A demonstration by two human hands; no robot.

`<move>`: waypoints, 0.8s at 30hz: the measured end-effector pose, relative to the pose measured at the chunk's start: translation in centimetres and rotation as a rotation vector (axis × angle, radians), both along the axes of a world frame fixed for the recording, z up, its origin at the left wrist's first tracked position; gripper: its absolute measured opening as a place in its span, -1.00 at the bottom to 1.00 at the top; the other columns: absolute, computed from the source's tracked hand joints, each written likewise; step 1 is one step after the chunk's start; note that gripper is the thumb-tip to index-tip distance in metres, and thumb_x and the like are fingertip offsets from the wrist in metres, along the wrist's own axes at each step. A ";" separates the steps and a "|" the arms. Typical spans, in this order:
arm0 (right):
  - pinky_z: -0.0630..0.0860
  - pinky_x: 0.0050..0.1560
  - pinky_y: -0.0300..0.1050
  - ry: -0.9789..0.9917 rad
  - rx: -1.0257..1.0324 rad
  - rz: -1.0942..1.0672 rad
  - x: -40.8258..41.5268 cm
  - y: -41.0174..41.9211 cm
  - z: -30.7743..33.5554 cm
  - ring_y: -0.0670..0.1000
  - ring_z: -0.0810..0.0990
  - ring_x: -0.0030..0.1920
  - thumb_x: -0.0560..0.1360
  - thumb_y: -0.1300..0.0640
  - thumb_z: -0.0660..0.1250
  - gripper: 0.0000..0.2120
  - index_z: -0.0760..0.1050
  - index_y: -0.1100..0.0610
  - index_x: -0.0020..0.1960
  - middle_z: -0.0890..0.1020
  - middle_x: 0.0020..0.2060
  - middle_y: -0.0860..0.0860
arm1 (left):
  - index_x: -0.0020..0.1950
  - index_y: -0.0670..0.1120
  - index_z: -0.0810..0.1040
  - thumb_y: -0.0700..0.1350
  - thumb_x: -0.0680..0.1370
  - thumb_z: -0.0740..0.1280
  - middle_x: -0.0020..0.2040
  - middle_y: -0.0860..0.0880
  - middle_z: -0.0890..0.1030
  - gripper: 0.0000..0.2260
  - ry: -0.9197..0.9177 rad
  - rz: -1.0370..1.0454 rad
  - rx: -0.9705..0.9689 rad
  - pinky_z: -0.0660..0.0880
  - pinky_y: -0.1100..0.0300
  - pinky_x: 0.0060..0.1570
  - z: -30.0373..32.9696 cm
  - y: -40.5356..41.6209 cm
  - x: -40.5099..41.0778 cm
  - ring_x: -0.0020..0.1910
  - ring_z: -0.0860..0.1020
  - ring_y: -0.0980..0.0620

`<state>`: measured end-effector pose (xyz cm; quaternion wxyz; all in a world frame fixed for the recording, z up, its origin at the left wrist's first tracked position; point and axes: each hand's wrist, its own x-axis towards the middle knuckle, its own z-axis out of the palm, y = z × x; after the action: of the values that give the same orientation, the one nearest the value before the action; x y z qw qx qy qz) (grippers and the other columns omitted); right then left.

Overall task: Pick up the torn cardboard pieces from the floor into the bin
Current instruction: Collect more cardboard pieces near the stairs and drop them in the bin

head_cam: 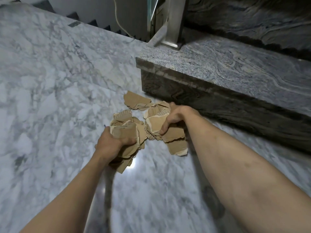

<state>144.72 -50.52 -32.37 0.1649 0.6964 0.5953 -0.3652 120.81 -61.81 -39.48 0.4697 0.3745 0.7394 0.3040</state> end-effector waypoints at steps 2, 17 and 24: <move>0.35 0.36 0.27 -0.094 0.023 0.048 -0.3 0.3 0.1 0.30 0.05 0.56 0.15 -0.14 0.69 0.32 -0.11 -0.01 0.63 -0.06 0.61 0.14 | 0.10 0.08 0.54 0.16 -0.02 0.66 0.02 0.07 0.70 -0.27 -0.023 0.012 0.012 0.59 -0.11 0.14 0.2 0.2 0.1 0.02 0.67 -0.03; 0.63 0.08 0.12 0.092 0.153 -0.214 -1.7 -0.9 -1.0 0.19 0.61 0.09 -0.03 0.09 0.74 -0.30 0.51 0.15 0.02 0.63 0.12 0.11 | 0.13 0.07 0.57 0.16 0.00 0.68 0.02 0.08 0.71 -0.26 -0.052 0.024 0.038 0.58 -0.10 0.17 0.2 0.4 0.3 0.04 0.67 -0.02; 0.59 0.14 0.04 0.106 0.229 -0.068 -1.8 -0.1 0.5 0.17 0.57 0.15 -0.03 0.01 0.74 -0.17 0.48 0.03 0.17 0.60 0.13 0.03 | 0.05 0.21 0.56 0.31 -0.06 0.66 -0.03 0.17 0.72 -0.27 -0.030 0.034 0.037 0.50 -0.14 0.25 -1.2 0.6 -0.2 0.11 0.63 -0.08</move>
<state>142.94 -50.65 -31.84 0.0401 0.7101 0.6171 -0.3367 120.66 -61.25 -40.65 0.4686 0.3655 0.7329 0.3312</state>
